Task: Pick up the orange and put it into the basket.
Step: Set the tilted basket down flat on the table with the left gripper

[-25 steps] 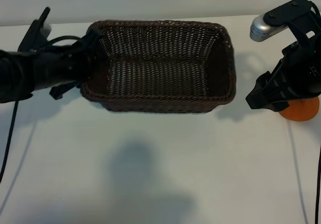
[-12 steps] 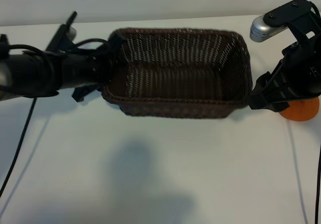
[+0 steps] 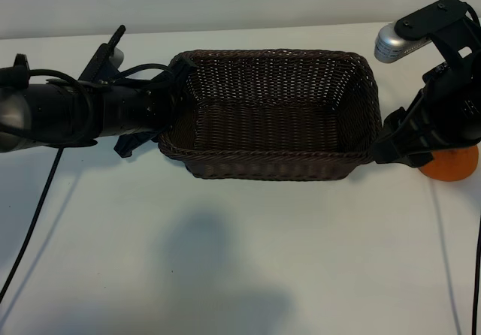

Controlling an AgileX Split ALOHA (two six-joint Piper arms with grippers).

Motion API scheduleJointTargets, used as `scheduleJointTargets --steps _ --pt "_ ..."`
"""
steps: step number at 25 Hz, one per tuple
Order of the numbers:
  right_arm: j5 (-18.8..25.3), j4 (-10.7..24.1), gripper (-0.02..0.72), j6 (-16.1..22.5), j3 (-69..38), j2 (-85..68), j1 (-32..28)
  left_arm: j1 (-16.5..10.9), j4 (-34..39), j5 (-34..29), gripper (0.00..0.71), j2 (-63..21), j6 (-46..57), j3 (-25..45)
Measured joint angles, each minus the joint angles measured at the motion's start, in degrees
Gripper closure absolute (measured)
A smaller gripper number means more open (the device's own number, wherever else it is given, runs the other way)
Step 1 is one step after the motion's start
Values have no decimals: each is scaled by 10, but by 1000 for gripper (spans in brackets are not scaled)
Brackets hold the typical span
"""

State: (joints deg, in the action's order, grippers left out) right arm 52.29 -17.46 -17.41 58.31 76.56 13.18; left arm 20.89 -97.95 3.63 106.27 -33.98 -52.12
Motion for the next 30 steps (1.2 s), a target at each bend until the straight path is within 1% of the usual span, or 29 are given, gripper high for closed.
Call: scheduleJointTargets --steps 8,9,10,14,15,17,20,25,30 --pt "0 0 112 0 0 0 0 0 0 3 305 0 1 0" --pt "0 0 112 0 0 0 0 0 0 1 295 0 -3 0" --pt "0 0 112 0 0 0 0 0 0 -3 268 0 -8 0" --pt "0 0 112 0 0 0 0 0 -1 -20 75 -1 -43 0" --pt "0 0 112 0 0 0 0 0 -1 -21 38 -4 -52 -1" --pt "0 0 112 0 0 0 0 0 -1 -21 5 -12 -66 -1" --pt "0 0 112 0 0 0 0 0 -1 -23 6 -25 -81 -1" --pt "0 0 112 0 0 0 0 0 2 -36 41 -60 -119 -1" --pt "1 0 112 0 0 0 0 0 2 -46 51 -86 -132 -1"
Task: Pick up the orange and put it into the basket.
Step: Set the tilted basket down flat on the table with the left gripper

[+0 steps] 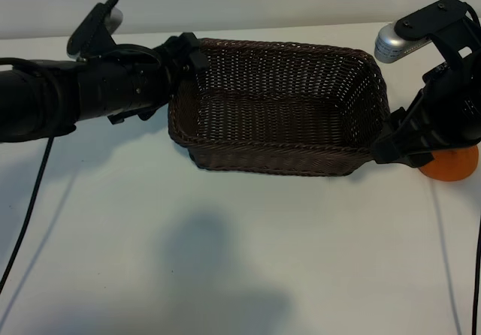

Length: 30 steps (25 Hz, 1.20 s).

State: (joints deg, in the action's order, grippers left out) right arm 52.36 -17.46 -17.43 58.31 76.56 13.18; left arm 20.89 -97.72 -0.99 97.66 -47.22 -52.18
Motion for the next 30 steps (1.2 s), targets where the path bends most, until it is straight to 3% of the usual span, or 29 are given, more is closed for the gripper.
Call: scheduleJointTargets --steps 30 --pt "1 0 113 0 0 0 0 0 39 -35 88 -2 8 12"
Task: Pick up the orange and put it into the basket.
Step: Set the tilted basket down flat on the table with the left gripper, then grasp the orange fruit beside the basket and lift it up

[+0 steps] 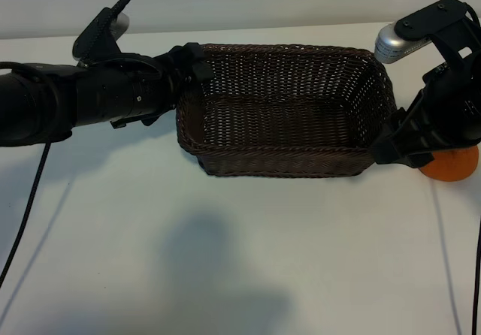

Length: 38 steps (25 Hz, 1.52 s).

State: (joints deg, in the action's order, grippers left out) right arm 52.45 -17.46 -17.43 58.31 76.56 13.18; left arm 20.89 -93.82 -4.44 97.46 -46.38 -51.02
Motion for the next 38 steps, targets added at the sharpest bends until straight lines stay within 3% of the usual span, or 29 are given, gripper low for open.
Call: scheduleJointTargets --steps 6,11,19,23,28,34,38 --pt "0 0 113 0 0 0 0 0 12 -24 94 0 5 0" --pt "3 0 113 0 0 0 0 -22 73 -52 100 0 62 0" --pt "5 0 113 0 0 0 0 -48 330 -128 109 -1 269 0" --pt "5 0 113 0 0 0 0 -48 410 -143 113 -3 323 0" --pt "5 0 113 0 0 0 0 -48 423 -143 114 -36 333 0" --pt "5 0 113 0 0 0 0 -75 435 -150 114 -99 334 0" --pt "5 0 113 0 0 0 0 -76 465 -166 114 -122 335 -16"
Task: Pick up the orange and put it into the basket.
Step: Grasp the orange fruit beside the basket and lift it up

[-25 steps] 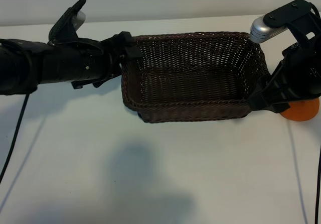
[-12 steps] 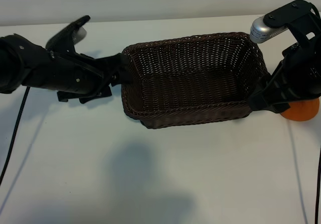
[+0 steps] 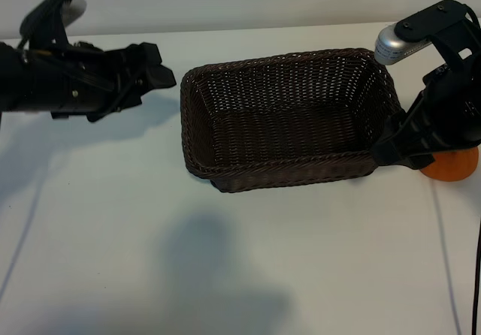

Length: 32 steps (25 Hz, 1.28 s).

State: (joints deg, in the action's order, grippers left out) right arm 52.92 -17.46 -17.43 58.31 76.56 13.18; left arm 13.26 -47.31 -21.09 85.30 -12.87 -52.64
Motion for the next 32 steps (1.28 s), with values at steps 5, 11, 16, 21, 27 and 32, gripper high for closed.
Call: scheduleJointTargets --steps 5,11,16,21,27,32 --pt "2 0 113 0 0 0 0 0 78 -39 114 0 43 -50" --pt "5 0 113 0 0 0 0 -32 242 -118 114 0 146 -108" --pt "5 0 113 0 0 0 0 -83 343 -195 114 -14 176 -149" --pt "7 0 113 0 0 0 0 -154 382 -230 114 -58 166 -158" --pt "7 0 113 0 0 0 0 -271 382 -279 114 -101 103 -159" --pt "7 0 113 0 0 0 0 -313 341 -283 114 -126 69 -159"
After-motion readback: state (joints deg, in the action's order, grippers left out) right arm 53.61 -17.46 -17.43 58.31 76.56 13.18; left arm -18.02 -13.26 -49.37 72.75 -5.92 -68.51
